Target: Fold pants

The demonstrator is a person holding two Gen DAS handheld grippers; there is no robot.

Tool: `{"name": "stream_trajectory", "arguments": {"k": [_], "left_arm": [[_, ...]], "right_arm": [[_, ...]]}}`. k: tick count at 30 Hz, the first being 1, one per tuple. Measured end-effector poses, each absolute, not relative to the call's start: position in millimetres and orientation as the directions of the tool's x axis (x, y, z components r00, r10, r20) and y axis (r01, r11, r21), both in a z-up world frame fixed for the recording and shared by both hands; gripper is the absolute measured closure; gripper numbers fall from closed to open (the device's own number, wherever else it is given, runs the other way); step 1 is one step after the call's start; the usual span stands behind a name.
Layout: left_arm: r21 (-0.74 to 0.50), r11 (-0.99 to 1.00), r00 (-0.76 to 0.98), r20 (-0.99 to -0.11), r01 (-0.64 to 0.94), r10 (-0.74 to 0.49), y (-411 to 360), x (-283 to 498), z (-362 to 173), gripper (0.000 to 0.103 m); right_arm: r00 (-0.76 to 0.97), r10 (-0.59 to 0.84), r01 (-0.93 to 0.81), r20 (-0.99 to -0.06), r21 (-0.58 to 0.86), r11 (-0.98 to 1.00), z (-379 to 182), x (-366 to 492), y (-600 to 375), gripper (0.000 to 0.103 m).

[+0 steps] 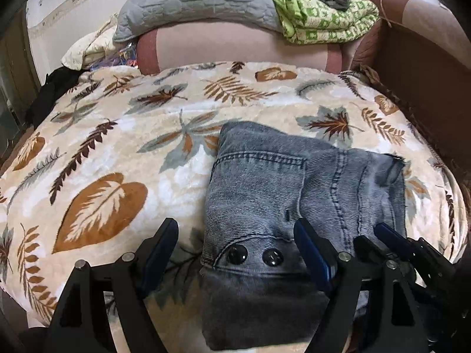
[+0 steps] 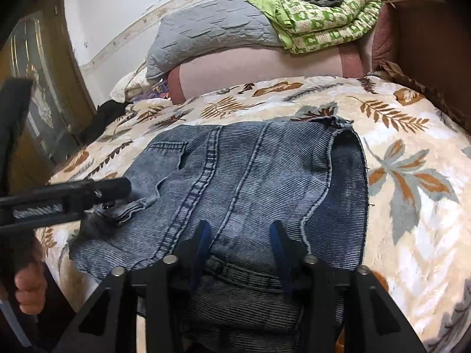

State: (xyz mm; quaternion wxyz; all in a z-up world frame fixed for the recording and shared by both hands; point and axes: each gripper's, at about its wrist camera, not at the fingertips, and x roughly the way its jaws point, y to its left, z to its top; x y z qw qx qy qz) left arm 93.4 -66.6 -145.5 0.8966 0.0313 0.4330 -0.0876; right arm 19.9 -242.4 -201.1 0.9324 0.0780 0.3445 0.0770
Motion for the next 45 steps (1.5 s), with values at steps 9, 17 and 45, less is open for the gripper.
{"name": "stream_trajectory", "arguments": {"k": [9,17,45], "left_arm": [[-0.005,0.983,0.644,-0.755,0.182,-0.123,-59.8,76.8,-126.1,0.022],[-0.004,0.984,0.569,-0.815,0.179,-0.107,-56.2,77.0,-150.6,0.022],[-0.041,0.989,0.536,-0.836,0.145,-0.113,-25.2,131.7,-141.4,0.008]], "right_arm": [[0.809,0.207,-0.122,-0.550,0.188,0.975,-183.2,-0.4,-236.4,0.042],[0.770,0.178,-0.083,-0.613,0.180,0.980,-195.8,-2.7,-229.2,0.042],[0.791,0.178,-0.011,-0.585,0.276,0.961,-157.1,60.2,-265.4,0.041]]}}
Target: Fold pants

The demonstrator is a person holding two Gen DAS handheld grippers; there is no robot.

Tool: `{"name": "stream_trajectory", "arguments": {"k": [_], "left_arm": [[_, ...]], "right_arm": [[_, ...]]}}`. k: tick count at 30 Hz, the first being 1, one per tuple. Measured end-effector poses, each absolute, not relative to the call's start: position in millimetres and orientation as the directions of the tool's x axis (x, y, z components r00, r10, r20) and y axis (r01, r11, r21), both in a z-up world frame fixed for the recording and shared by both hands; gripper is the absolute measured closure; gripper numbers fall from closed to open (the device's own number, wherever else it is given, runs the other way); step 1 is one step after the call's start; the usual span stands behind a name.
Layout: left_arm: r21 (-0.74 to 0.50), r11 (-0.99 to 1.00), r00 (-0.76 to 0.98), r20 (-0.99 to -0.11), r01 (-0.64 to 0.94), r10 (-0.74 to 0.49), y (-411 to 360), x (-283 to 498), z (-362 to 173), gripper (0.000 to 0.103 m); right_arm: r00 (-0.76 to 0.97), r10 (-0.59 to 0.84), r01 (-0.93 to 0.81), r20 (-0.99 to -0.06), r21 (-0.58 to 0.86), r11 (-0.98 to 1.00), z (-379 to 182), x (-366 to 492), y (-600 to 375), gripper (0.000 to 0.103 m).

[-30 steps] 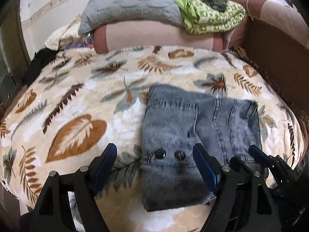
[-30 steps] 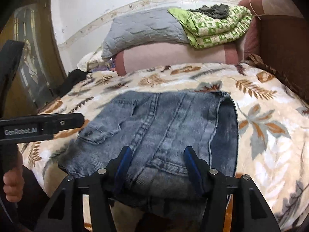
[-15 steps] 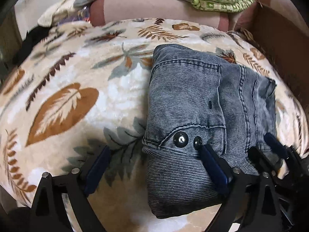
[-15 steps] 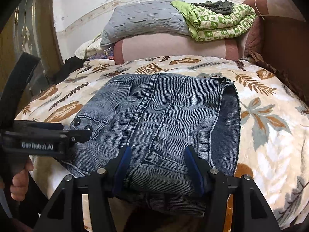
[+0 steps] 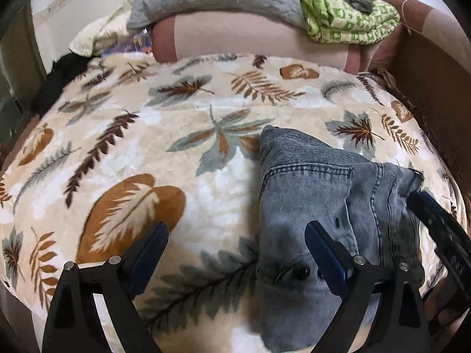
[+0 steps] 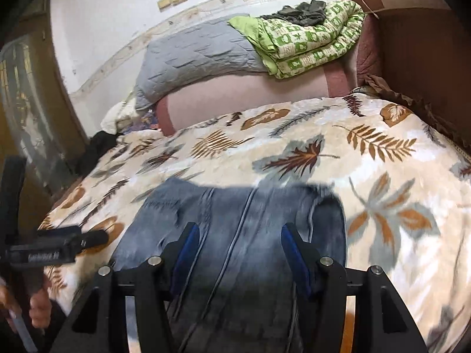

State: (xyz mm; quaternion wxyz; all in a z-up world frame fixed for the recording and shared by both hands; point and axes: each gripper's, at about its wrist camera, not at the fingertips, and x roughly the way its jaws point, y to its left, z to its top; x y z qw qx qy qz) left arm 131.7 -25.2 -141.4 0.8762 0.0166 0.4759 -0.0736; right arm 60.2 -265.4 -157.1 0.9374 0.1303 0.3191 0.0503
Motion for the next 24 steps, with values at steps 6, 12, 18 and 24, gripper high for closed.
{"name": "stream_trajectory", "arguments": {"k": [6,12,18,24], "left_arm": [[0.010,0.986,0.493,-0.867,0.166,-0.074,-52.1,163.0,-155.2,0.008],[0.010,0.978,0.415,-0.906,0.206,-0.078,-71.6,171.5,-188.7,0.008],[0.046,0.971,0.455,-0.888,0.233,-0.067,-73.7,161.6,-173.4,0.008],[0.050,0.973,0.546,-0.834,0.223,-0.082,-69.7,132.1,-143.6,0.008]], "right_arm": [[0.702,0.204,0.025,-0.682,0.311,0.950,-170.4,117.2,-273.7,0.041],[0.650,0.226,0.038,-0.725,0.328,0.944,-198.2,130.2,-280.8,0.039],[0.698,0.221,0.004,-0.681,0.312,0.950,-186.1,114.5,-282.3,0.038],[0.769,0.216,-0.001,-0.601,0.337,0.941,-165.8,73.5,-293.8,0.038]]}}
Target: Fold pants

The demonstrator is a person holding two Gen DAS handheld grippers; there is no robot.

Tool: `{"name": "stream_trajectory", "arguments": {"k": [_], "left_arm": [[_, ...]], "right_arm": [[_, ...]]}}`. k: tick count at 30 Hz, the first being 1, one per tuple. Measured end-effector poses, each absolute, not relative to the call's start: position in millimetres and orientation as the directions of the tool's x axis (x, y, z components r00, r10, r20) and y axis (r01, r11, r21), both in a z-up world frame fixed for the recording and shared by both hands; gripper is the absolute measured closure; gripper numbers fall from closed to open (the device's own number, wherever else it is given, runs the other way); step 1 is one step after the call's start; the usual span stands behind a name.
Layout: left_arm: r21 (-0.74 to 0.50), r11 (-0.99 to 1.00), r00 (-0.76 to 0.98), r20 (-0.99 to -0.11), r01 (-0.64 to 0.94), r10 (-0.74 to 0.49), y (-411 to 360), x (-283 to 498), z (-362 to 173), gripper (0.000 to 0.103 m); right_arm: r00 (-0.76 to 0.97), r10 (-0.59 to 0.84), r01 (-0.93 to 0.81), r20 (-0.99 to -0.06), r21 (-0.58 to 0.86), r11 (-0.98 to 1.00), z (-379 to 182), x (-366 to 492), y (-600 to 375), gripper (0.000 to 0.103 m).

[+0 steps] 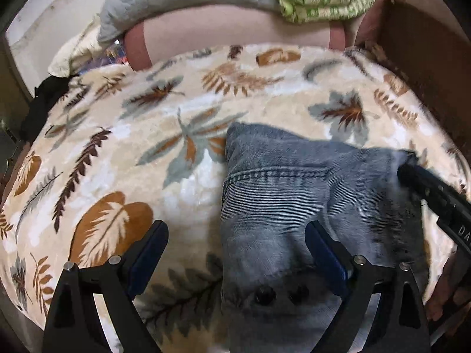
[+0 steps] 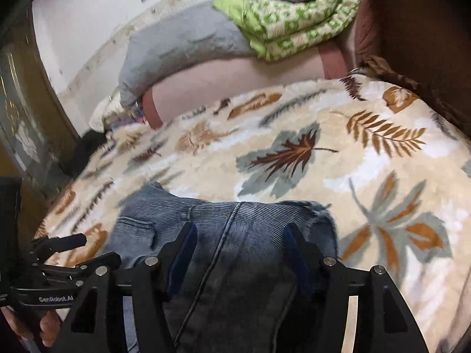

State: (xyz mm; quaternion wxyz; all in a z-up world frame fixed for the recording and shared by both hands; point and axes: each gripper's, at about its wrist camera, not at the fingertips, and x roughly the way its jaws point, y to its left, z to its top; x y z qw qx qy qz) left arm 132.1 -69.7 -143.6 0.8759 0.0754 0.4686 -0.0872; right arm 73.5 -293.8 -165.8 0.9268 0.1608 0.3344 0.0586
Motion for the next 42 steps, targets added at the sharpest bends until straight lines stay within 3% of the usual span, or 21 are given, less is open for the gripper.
{"name": "stream_trajectory", "arguments": {"k": [8,17,42], "left_arm": [[0.031,0.978,0.605,-0.789,0.207,-0.103,-61.4,105.6,-112.6,0.008],[0.024,0.980,0.636,-0.764,0.199,-0.111,-57.3,87.0,-94.7,0.008],[0.051,0.983,0.614,-0.786,0.175,-0.069,-52.0,95.6,-110.9,0.008]], "right_arm": [[0.796,0.247,-0.001,-0.553,0.406,0.914,-155.0,30.9,-309.0,0.035],[0.792,0.248,-0.012,-0.558,0.392,0.920,-154.9,14.3,-306.4,0.034],[0.783,0.252,0.030,-0.569,0.438,0.898,-170.4,25.4,-317.1,0.033]]}}
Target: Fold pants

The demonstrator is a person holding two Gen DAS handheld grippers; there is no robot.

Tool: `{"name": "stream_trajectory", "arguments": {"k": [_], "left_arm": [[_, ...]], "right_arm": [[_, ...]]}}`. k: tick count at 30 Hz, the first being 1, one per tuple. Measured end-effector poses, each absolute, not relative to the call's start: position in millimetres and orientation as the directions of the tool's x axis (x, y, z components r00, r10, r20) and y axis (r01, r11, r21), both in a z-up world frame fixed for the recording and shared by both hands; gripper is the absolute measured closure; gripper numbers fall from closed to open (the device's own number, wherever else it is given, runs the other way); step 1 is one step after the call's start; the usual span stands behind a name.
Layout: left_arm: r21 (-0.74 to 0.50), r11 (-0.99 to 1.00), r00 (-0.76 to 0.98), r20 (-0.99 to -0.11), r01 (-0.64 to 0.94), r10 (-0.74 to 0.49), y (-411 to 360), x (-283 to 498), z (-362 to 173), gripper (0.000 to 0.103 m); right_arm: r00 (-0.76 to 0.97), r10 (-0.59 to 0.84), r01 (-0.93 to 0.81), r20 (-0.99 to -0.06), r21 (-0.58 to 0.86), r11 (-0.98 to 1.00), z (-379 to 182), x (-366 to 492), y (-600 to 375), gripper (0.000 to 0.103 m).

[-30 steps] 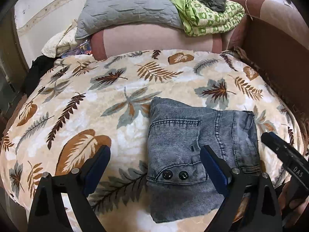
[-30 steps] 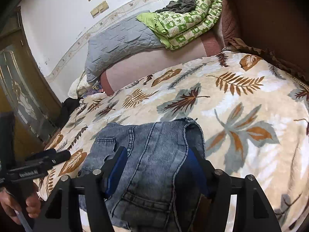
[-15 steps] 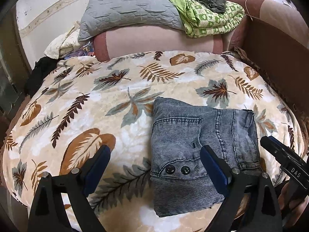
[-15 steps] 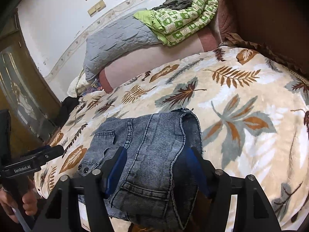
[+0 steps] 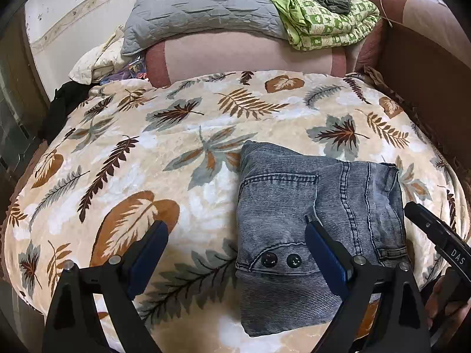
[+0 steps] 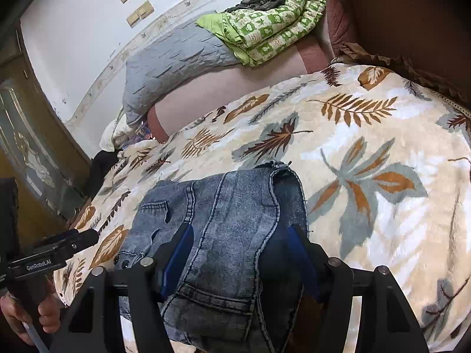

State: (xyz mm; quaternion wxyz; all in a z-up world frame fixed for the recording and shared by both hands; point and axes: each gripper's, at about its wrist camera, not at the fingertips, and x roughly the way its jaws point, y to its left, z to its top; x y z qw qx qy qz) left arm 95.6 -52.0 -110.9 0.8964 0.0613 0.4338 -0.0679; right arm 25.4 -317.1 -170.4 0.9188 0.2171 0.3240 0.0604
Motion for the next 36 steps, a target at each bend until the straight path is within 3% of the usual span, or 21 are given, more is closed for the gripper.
{"name": "stream_trajectory", "arguments": {"k": [36], "left_arm": [[0.058,0.987,0.600,-0.799,0.150,-0.044,-41.1,99.6,-124.6,0.008]], "right_arm": [[0.777,0.264,0.035,-0.572,0.457,0.889,-173.3,28.3,-318.1,0.033]]}}
